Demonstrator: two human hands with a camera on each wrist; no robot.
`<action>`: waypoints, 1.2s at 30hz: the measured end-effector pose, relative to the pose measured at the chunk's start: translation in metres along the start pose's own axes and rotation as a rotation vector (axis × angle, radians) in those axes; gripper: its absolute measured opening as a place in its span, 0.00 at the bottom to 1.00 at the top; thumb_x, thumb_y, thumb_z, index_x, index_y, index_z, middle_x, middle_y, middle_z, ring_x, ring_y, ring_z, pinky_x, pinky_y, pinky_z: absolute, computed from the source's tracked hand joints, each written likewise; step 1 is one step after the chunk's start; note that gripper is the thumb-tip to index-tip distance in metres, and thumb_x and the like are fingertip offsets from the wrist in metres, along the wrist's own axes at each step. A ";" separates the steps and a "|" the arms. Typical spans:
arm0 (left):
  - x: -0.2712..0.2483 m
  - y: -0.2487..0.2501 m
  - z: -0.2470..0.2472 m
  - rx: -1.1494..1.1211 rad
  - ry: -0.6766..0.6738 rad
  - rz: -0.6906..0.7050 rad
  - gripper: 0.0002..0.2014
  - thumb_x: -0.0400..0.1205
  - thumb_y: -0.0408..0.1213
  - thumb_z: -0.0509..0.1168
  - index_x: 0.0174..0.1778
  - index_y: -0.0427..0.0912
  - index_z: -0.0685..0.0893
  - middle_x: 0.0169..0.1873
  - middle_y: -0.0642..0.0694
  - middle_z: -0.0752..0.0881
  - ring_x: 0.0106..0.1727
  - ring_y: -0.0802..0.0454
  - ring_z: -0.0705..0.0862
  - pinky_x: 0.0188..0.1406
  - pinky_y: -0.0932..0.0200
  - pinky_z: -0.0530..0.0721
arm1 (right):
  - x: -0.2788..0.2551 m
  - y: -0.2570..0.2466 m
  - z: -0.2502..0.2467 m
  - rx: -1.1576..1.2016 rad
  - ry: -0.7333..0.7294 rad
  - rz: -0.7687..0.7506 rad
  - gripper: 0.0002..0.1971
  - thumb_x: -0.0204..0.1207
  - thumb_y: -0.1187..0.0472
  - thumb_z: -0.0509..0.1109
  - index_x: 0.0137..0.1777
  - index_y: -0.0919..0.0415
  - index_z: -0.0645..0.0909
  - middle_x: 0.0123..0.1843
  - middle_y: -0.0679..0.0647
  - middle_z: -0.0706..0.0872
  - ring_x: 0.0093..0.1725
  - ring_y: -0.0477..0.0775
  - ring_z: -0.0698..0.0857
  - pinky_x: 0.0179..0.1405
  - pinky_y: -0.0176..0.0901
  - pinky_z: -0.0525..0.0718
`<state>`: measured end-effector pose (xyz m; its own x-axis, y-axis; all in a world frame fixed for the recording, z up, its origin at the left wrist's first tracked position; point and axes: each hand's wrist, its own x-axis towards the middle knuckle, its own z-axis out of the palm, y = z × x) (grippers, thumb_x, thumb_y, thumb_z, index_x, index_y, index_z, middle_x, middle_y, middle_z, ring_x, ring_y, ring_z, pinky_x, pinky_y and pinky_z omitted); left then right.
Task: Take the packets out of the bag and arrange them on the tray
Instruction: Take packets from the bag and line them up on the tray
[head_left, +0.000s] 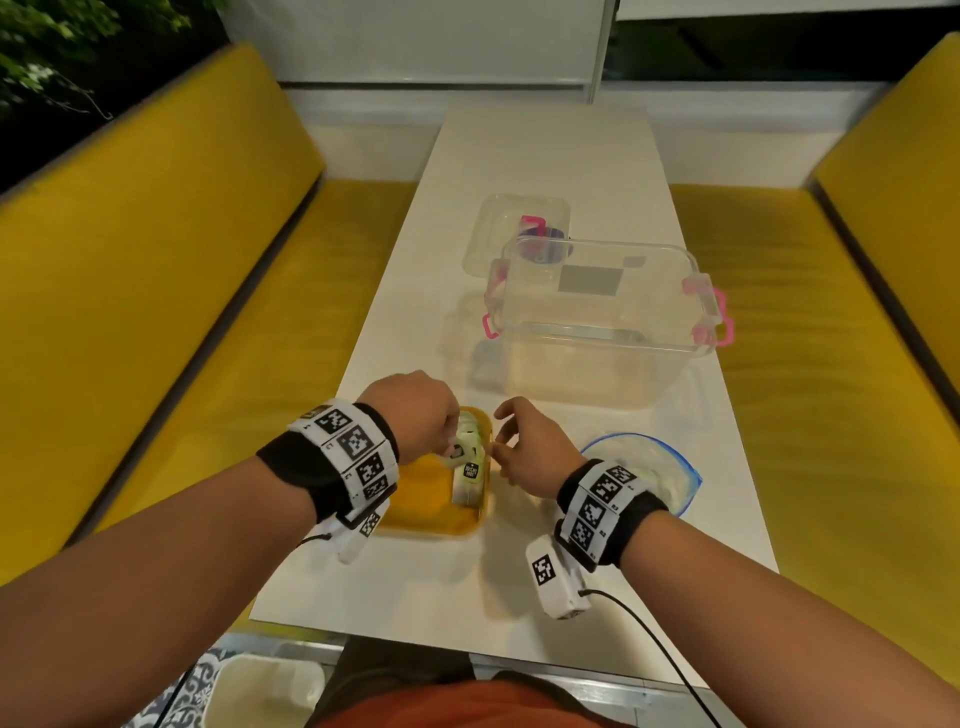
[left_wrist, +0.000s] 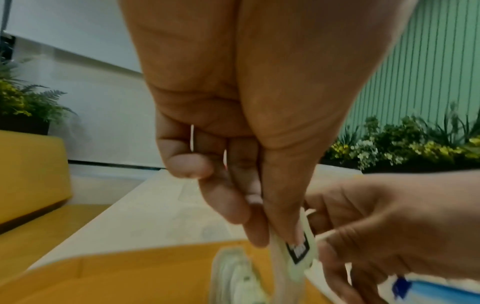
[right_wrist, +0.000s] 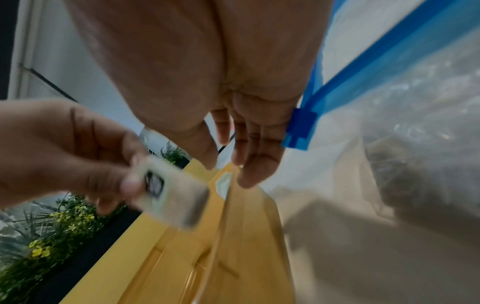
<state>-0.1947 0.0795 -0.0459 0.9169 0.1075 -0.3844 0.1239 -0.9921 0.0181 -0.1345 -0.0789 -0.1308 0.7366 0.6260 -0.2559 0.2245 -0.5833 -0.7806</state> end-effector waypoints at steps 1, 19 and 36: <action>0.000 0.003 0.006 0.036 -0.064 0.000 0.04 0.76 0.47 0.72 0.42 0.51 0.86 0.40 0.53 0.87 0.42 0.51 0.84 0.38 0.59 0.77 | 0.000 -0.001 0.001 0.005 -0.017 0.027 0.18 0.79 0.61 0.70 0.66 0.58 0.70 0.47 0.53 0.86 0.39 0.56 0.86 0.50 0.57 0.87; 0.049 0.020 0.049 0.001 -0.245 -0.042 0.03 0.76 0.35 0.71 0.42 0.47 0.88 0.42 0.48 0.89 0.42 0.49 0.85 0.41 0.56 0.83 | 0.008 -0.002 0.007 0.051 -0.072 0.128 0.23 0.78 0.71 0.66 0.72 0.59 0.70 0.43 0.56 0.88 0.37 0.59 0.91 0.44 0.52 0.91; 0.040 0.096 0.010 -0.357 0.074 0.287 0.07 0.82 0.42 0.67 0.52 0.51 0.89 0.51 0.52 0.87 0.49 0.55 0.82 0.52 0.59 0.78 | -0.041 0.045 -0.098 -0.069 0.390 0.008 0.09 0.74 0.67 0.66 0.43 0.51 0.84 0.48 0.51 0.84 0.46 0.50 0.81 0.48 0.39 0.73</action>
<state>-0.1496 -0.0123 -0.0686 0.9562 -0.1508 -0.2508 -0.0277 -0.8997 0.4356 -0.0919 -0.1810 -0.0998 0.9225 0.3856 -0.0155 0.2506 -0.6291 -0.7359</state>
